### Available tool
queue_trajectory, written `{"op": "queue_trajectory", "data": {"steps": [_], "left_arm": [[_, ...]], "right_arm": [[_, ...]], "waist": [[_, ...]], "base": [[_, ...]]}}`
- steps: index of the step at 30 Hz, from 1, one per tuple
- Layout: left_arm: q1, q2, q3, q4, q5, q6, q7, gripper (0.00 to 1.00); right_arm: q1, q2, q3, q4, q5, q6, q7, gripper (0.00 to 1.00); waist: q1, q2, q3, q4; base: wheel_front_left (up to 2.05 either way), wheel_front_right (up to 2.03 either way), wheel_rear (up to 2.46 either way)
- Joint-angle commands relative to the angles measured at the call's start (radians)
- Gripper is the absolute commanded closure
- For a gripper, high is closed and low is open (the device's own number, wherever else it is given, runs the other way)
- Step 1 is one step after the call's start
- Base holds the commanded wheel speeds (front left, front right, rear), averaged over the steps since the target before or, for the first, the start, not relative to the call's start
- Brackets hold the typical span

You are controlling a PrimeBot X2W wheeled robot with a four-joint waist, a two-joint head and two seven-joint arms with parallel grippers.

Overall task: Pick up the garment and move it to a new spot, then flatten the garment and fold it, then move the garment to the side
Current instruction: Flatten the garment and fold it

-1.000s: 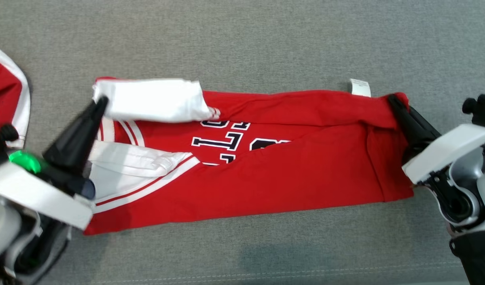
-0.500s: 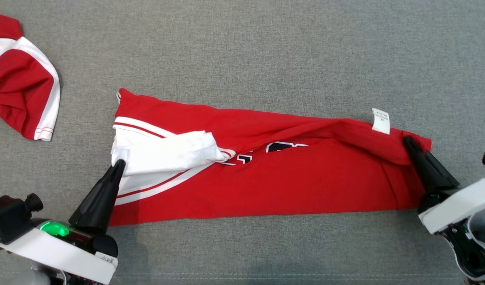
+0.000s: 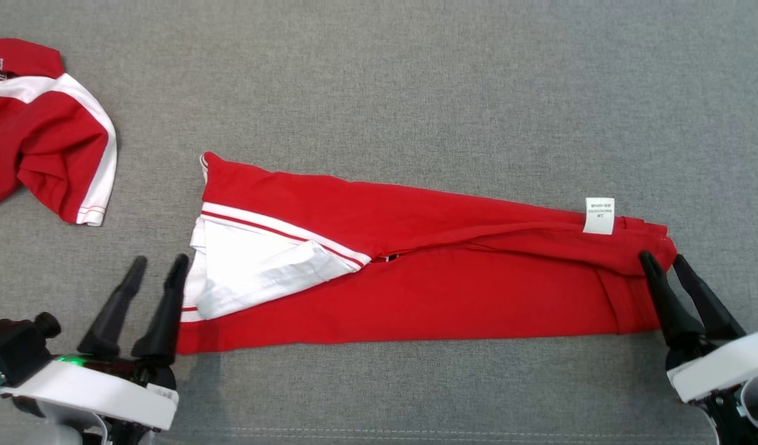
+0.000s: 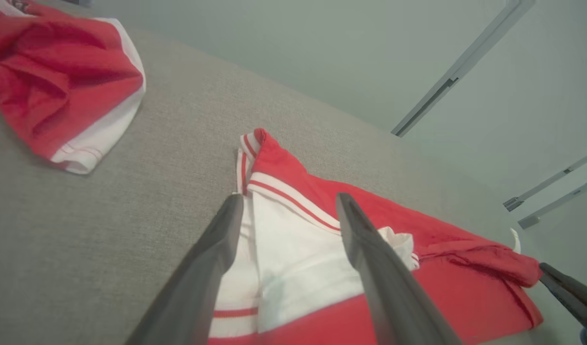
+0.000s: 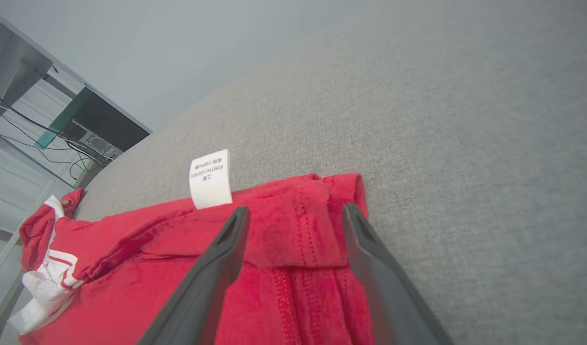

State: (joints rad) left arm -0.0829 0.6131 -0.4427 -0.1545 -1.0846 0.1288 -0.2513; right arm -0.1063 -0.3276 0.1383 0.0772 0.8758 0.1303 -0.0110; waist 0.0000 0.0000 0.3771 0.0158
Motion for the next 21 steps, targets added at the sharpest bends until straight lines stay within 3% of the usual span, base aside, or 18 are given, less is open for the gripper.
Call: {"op": "queue_trajectory", "data": {"steps": [1, 5, 9, 16, 21], "left_arm": [[-0.003, 0.022, 0.069, -0.014, 0.042, 0.021, -0.010, 0.00], [0.012, -0.006, 0.126, -0.021, 0.166, 0.073, -0.010, 0.00], [0.028, -0.028, 0.164, -0.045, 0.289, 0.130, -0.010, 0.00], [0.048, -0.037, 0.174, -0.069, 0.397, 0.191, -0.010, 0.00], [0.084, -0.033, 0.174, -0.054, 0.414, 0.212, -0.009, 0.00]], "right_arm": [[0.031, -0.028, 0.013, -0.034, 0.013, 0.000, -0.023, 0.00], [0.077, -0.044, 0.003, -0.052, 0.022, 0.000, -0.071, 0.00], [0.101, -0.052, -0.028, -0.044, -0.058, 0.000, -0.132, 0.00], [0.054, 0.040, -0.095, 0.004, -0.275, 0.000, -0.164, 0.00], [0.026, 0.116, -0.121, 0.031, -0.454, 0.000, -0.151, 0.00]], "waist": [[0.0000, 0.0000, -0.018, 0.006], [0.0000, 0.0000, -0.059, 0.012], [0.0000, 0.0000, -0.107, 0.006], [0.0000, 0.0000, -0.182, -0.020], [0.0000, 0.0000, -0.241, -0.034]], "base": [[0.00, 0.00, 0.00], [0.00, 0.00, 0.00], [0.00, 0.00, 0.00], [0.00, 0.00, 0.00], [0.00, 0.00, 0.00]]}}
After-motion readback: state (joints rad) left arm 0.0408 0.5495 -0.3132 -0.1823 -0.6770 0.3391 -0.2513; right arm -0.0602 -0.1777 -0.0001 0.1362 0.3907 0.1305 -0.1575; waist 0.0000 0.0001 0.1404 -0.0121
